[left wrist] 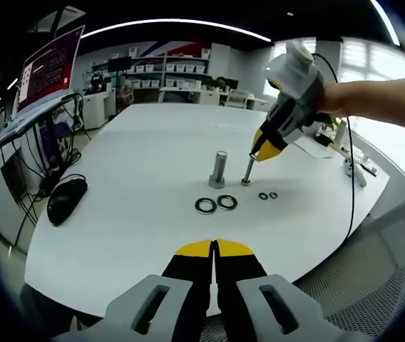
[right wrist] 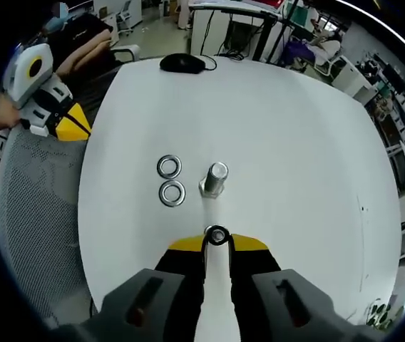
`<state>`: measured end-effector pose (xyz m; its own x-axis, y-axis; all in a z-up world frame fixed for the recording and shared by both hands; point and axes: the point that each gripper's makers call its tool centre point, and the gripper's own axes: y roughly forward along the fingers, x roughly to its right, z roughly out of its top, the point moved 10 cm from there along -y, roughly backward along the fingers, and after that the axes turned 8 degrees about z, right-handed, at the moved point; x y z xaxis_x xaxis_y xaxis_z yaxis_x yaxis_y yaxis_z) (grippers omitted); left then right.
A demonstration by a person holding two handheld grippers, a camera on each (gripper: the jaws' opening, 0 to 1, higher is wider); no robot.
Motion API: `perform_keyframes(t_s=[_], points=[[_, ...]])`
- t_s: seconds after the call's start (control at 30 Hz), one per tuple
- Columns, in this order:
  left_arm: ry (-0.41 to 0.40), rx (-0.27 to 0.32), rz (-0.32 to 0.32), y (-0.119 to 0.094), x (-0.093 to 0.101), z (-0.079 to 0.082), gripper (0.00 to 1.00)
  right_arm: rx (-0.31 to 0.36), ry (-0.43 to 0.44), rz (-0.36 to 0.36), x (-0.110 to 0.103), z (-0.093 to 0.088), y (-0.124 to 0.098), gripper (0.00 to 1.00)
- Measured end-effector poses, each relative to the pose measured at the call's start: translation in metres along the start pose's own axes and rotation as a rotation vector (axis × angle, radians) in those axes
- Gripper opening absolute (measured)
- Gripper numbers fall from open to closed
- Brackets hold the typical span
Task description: Place the washer onto the threaded stud by aligning its center hole with the stud, sliding it down to the base, and recovering from edge contact or off-axis alignment until the washer reaches the visible bottom stop.
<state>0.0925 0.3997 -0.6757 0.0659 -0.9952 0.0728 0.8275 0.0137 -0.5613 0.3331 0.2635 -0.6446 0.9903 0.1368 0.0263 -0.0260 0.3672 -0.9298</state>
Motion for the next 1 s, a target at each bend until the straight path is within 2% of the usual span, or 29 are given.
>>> perform_keyframes(t_s=[0.2,0.47,1.0], points=[[0.003,-0.012,0.010,0.000,0.000,-0.001,0.00,-0.007,0.007,0.008,0.000,-0.001,0.003,0.13],[-0.004,0.000,0.005,0.000,-0.001,0.000,0.00,-0.021,0.014,0.014,0.001,-0.002,0.008,0.13],[-0.007,0.009,0.003,0.001,-0.001,0.001,0.00,-0.053,0.023,0.036,0.003,-0.007,0.029,0.13]])
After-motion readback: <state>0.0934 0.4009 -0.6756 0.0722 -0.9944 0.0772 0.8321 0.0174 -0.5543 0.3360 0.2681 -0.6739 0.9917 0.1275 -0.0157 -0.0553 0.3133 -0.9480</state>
